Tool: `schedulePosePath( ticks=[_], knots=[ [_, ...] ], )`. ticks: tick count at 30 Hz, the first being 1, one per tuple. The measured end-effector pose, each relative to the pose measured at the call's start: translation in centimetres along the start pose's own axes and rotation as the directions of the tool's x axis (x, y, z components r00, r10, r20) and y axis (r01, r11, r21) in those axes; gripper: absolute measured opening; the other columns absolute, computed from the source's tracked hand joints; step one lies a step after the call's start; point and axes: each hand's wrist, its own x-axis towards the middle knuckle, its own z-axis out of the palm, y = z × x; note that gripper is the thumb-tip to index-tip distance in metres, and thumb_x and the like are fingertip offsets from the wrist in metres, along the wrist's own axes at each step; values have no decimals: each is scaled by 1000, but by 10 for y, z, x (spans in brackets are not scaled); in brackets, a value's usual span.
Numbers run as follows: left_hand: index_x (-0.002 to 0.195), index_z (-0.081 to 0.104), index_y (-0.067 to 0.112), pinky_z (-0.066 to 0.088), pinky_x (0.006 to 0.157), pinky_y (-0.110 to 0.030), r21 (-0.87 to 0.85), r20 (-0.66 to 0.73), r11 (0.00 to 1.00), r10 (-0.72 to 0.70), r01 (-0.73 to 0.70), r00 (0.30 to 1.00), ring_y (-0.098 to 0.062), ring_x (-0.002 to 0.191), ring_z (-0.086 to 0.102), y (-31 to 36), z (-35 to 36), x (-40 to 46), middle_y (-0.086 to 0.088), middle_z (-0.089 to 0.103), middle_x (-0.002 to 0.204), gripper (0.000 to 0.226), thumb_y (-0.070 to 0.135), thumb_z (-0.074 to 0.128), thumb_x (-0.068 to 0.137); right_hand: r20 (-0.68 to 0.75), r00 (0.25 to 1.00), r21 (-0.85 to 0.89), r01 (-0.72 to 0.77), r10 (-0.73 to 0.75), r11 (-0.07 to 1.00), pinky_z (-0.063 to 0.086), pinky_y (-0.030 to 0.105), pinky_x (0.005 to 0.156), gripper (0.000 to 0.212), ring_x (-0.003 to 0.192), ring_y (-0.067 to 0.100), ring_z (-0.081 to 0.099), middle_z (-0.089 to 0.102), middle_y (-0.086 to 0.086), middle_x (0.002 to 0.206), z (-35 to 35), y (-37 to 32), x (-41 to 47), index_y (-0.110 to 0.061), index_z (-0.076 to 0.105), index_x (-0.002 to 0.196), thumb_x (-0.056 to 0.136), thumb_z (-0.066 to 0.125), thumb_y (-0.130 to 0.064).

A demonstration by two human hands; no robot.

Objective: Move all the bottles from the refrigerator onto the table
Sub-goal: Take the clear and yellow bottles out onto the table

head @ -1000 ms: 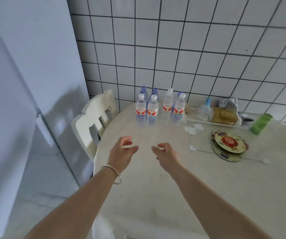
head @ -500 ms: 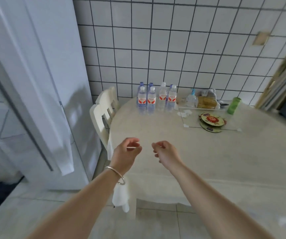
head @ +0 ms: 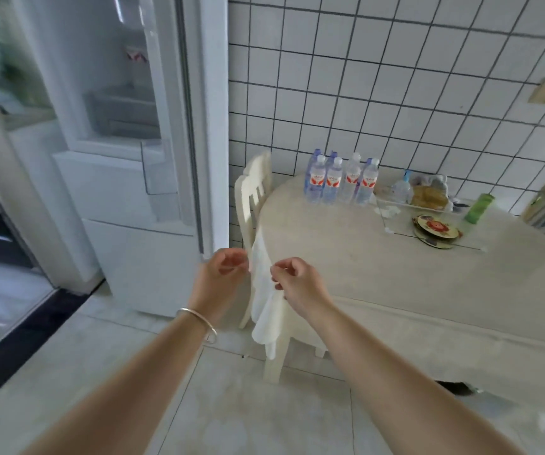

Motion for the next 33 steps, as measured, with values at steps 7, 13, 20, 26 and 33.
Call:
schedulePosePath(
  ticks=[7, 13, 20, 26, 33],
  knots=[
    [80, 63, 40, 50, 82, -41, 3, -152, 1000, -15, 15, 988, -13, 78, 62, -16, -90, -11, 11, 67, 81, 23, 16, 66, 82, 158, 987, -55, 52, -42, 997, 52, 40, 86, 4, 94, 22, 66, 70, 0, 92, 86, -27, -16, -31, 59, 80, 83, 59, -34],
    [84, 62, 36, 51, 88, -47, 5, -221, 1000, 2, -1, 975, -20, 86, 64, -24, -179, 37, 3, 68, 86, 19, 18, 65, 83, 207, 975, -48, 88, -76, 995, 50, 26, 74, 5, 82, 13, 65, 68, -3, 90, 166, -77, 6, -27, 59, 88, 87, 59, -32],
    [85, 62, 38, 53, 88, -45, 56, -171, 996, 79, -70, 982, -19, 87, 65, -11, -277, 130, 9, 65, 81, 21, 17, 64, 83, 199, 976, -1, 96, -93, 995, 52, 32, 77, 5, 87, 17, 66, 67, -2, 87, 274, -153, 66, -29, 56, 83, 88, 57, -29],
    [94, 63, 30, 52, 88, -42, 5, -198, 997, 71, -72, 978, -19, 92, 65, -9, -345, 216, 5, 66, 89, 17, 16, 62, 84, 162, 979, 7, 120, -120, 993, 53, 38, 81, 4, 88, 17, 67, 67, -5, 87, 351, -213, 136, -29, 58, 84, 87, 55, -29],
    [97, 62, 29, 53, 86, -39, 8, -216, 998, 65, -65, 974, -19, 95, 64, -17, -391, 348, 2, 68, 95, 16, 18, 61, 85, 51, 982, 94, 174, -179, 980, 54, 39, 81, 6, 87, 18, 66, 67, -4, 90, 416, -265, 258, -26, 58, 86, 85, 54, -30]
  ],
)
